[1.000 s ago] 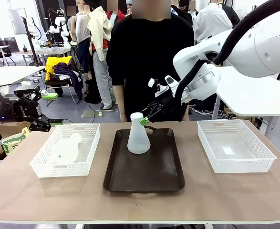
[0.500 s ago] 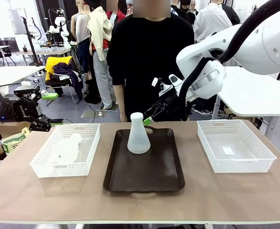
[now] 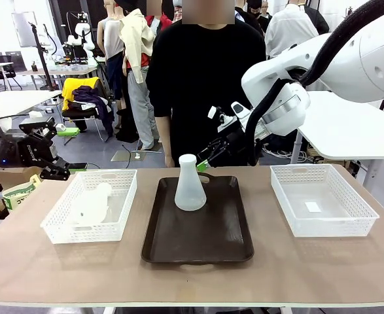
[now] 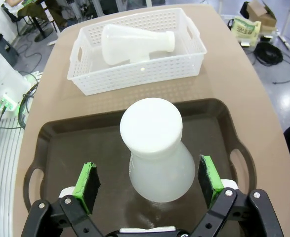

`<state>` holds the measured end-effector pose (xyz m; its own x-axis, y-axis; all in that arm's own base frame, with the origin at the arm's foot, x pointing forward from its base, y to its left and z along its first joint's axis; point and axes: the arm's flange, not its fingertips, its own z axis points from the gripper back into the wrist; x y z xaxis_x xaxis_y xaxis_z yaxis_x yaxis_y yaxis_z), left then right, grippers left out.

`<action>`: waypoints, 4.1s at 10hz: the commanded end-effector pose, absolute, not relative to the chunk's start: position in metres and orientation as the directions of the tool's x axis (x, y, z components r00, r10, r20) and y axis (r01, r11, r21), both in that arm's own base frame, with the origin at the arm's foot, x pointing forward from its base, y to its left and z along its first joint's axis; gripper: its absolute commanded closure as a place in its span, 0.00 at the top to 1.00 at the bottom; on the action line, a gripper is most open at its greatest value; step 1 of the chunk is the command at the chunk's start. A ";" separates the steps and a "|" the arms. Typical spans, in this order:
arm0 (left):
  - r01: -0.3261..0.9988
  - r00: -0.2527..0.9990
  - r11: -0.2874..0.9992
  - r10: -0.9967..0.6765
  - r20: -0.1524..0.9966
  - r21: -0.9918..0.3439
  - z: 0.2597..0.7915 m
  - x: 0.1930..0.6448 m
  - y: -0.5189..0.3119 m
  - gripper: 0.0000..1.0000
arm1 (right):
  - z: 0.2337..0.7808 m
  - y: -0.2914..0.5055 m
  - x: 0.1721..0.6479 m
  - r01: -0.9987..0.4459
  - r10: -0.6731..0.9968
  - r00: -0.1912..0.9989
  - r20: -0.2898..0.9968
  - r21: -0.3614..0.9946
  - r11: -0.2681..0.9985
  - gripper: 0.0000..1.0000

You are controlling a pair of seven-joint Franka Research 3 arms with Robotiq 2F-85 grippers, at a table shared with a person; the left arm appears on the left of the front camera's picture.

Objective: Prepare the laboratory tools.
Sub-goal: Pick up the Big flask that the person points to.

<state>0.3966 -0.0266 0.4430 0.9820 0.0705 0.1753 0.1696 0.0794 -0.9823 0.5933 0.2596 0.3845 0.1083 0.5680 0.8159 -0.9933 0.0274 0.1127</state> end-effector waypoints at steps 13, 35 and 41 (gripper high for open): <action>0.183 0.979 0.077 0.074 0.188 -0.980 0.443 0.396 -0.026 1.00 | 0.448 0.155 0.592 -0.995 0.615 0.094 0.783 0.061 0.073 1.00; 0.183 0.979 0.077 0.074 0.188 -0.980 0.443 0.396 -0.026 1.00 | 0.482 -0.027 0.529 -0.867 0.442 0.315 0.840 0.065 0.494 1.00; 0.183 0.979 0.077 0.074 0.188 -0.980 0.443 0.396 -0.026 1.00 | 0.482 -0.027 0.529 -0.867 0.442 0.315 0.840 0.065 0.494 1.00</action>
<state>0.3967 -0.0266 0.4431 0.9819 0.0705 0.1756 0.1699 0.0795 -0.9822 0.5305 -0.0268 0.4805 0.3029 0.4342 0.8484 -0.8713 0.4869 0.0619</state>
